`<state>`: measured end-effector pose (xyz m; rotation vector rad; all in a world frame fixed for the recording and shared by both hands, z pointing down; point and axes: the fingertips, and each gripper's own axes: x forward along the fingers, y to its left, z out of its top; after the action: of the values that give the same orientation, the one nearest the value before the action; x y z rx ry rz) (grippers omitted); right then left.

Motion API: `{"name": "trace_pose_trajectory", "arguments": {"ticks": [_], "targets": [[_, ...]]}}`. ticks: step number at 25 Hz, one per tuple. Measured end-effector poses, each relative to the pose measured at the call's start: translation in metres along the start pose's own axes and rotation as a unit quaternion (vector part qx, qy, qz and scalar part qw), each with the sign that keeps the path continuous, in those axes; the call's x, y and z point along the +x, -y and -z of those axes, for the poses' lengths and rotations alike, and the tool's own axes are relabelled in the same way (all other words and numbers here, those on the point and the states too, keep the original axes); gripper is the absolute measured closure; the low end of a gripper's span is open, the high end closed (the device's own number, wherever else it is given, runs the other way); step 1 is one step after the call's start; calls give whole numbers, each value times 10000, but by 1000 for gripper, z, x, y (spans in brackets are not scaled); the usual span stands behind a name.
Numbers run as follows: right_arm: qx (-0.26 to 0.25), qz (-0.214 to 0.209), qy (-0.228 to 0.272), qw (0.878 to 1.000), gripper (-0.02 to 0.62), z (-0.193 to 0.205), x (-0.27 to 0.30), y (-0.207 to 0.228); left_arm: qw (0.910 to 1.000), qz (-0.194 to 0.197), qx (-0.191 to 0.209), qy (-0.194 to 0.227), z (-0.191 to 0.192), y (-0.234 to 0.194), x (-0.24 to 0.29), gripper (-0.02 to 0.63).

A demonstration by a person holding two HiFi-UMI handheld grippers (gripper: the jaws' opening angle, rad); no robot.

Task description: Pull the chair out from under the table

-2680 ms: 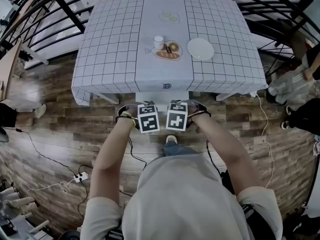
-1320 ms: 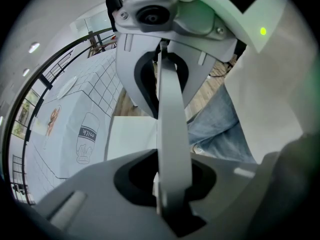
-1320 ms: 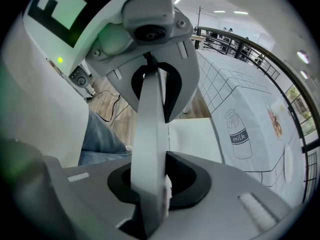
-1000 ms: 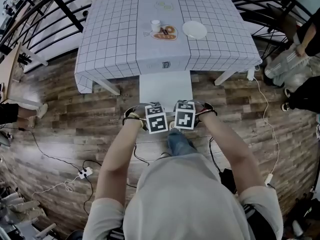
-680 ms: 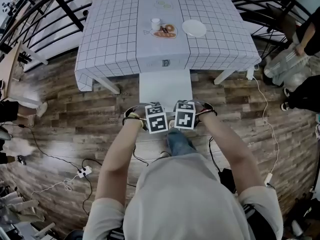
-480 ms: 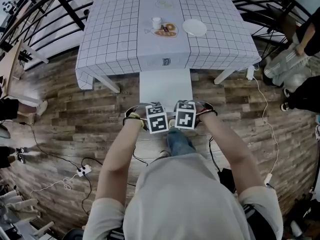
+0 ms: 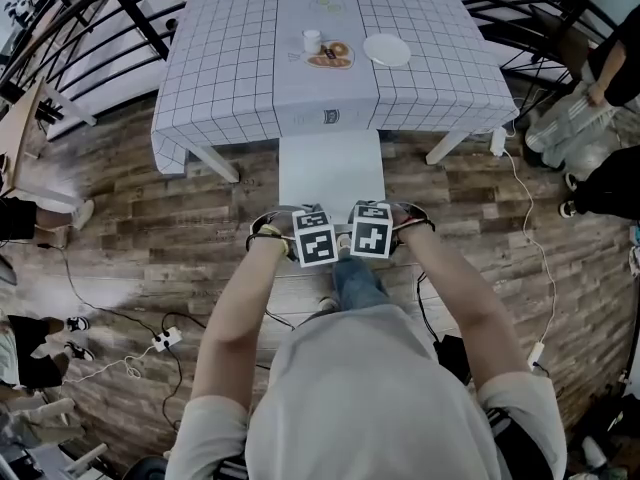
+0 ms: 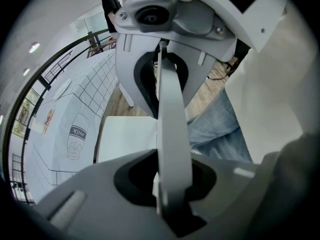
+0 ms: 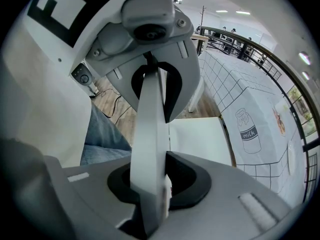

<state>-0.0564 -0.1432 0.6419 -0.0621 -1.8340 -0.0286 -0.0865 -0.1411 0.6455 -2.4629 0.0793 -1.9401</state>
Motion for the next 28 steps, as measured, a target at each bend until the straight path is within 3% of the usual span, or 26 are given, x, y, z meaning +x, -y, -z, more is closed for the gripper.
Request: {"name": "trace_pose_trajectory", "arguments": {"ticks": [28], "targets": [[-18,-46,6,10000,522,4,1,-65,10000,2,-40,9,-5,65,0,528]]}}
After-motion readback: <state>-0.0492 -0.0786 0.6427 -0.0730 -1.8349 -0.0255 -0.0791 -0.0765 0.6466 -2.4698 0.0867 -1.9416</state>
